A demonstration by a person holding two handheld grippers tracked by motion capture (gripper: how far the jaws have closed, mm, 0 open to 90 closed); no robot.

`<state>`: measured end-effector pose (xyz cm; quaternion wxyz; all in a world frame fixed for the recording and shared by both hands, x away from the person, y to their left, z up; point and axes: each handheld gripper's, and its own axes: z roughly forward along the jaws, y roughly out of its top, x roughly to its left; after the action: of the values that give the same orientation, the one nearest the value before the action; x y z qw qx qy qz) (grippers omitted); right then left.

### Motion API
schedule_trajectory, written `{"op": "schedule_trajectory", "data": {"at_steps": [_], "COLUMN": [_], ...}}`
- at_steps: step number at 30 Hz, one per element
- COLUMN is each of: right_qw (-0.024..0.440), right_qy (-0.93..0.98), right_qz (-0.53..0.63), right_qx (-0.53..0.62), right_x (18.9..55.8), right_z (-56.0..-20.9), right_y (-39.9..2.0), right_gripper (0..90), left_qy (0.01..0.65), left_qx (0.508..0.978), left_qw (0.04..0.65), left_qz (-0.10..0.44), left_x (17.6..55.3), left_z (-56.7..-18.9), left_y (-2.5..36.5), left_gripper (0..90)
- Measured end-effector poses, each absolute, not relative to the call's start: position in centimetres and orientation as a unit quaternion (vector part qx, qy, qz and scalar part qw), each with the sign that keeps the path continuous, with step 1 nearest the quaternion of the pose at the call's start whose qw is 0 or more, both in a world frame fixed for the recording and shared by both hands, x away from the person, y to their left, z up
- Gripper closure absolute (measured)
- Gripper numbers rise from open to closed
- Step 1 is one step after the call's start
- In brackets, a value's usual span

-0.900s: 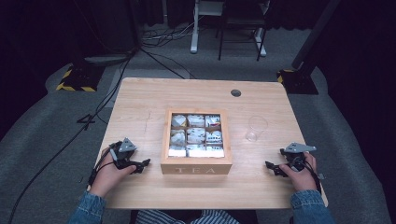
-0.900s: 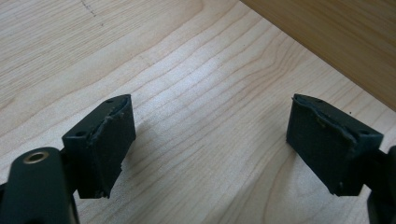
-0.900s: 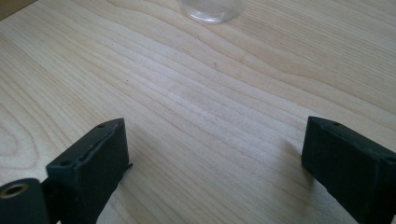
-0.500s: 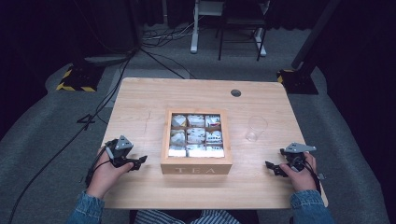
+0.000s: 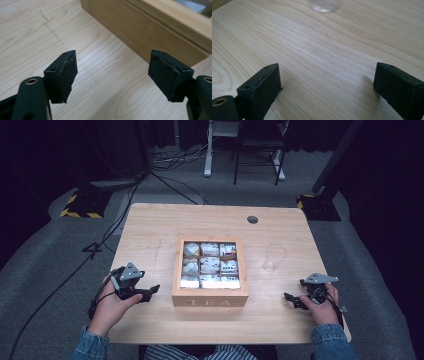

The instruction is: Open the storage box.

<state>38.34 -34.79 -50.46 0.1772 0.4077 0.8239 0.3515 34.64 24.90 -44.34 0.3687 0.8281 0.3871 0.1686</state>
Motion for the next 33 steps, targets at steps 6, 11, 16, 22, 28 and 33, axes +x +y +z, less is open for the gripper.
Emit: {"op": "schedule_trajectory", "data": {"at_steps": [6, 11, 16, 22, 28, 33], "right_qw": [0.177, 0.177, 0.177, 0.177, 0.177, 0.177], "right_qy": [0.824, 0.824, 0.824, 0.824, 0.824, 0.824], "right_qz": [0.352, 0.352, 0.352, 0.352, 0.352, 0.352], "right_qx": [0.408, 0.408, 0.408, 0.408, 0.408, 0.408], "right_x": [38.3, 38.3, 38.3, 38.3, 38.3, 38.3], "right_z": [-50.5, -50.5, -50.5, -50.5, -50.5, -50.5], "right_y": [-34.8, -34.8, -34.8, -34.8, -34.8, -34.8], "right_gripper": [7.4, 7.4, 7.4, 7.4, 7.4, 7.4], "left_qy": [0.363, 0.334, 0.321, 0.305, 0.299, 0.297], "left_qx": [0.831, 0.837, 0.842, 0.85, 0.858, 0.866], "left_qw": [0.397, 0.413, 0.415, 0.415, 0.405, 0.388], "left_qz": [0.144, 0.133, 0.127, 0.11, 0.106, 0.11], "left_x": [33.8, 33.0, 32.7, 32.8, 32.8, 33.1], "left_z": [-43.2, -42.4, -42.5, -43.3, -44.1, -44.9], "left_y": [23.7, 22.4, 21.4, 20.1, 19.3, 18.7], "left_gripper": [24.5, 24.5, 24.4, 22.0, 21.1, 22.8]}}
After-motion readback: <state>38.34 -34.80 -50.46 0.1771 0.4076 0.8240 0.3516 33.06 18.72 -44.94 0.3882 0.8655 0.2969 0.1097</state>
